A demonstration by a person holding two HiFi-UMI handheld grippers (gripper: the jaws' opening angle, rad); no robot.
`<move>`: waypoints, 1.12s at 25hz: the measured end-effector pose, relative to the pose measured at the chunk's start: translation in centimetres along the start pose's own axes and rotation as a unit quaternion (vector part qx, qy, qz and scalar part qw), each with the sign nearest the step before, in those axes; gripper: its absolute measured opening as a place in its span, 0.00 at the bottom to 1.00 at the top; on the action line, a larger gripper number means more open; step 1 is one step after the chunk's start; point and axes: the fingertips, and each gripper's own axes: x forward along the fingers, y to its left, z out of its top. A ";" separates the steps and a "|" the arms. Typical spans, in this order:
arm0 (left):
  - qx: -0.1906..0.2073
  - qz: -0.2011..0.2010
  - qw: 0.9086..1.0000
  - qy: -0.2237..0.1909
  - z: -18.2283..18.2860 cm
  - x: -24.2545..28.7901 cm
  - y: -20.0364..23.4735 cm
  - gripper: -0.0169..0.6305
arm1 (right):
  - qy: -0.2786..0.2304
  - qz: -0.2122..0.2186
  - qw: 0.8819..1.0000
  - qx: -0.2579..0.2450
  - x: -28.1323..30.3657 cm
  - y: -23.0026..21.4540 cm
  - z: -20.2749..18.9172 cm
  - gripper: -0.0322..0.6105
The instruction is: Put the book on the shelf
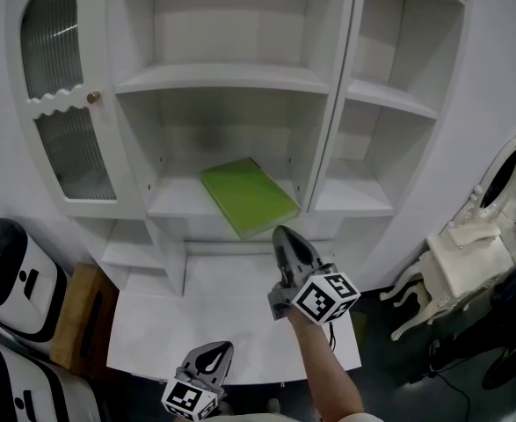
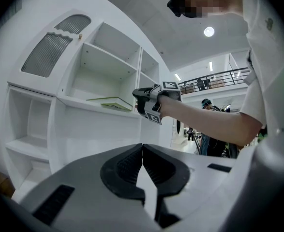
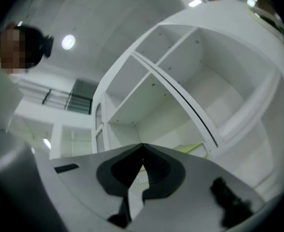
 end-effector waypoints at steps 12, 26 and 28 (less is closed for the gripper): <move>-0.007 0.004 1.000 -0.010 0.1 0.1 0.4 0.04 | 0.150 -0.081 0.837 -0.521 1.9 2.5 -4.7 0.07; -0.013 0.020 1.000 -0.005 -0.3 -0.5 2.3 0.04 | 0.187 -0.086 0.772 -0.601 6.0 1.3 -7.5 0.07; -0.014 0.022 1.000 -0.004 -0.4 -0.6 2.7 0.04 | 0.189 -0.091 0.759 -0.616 6.7 1.0 -7.6 0.07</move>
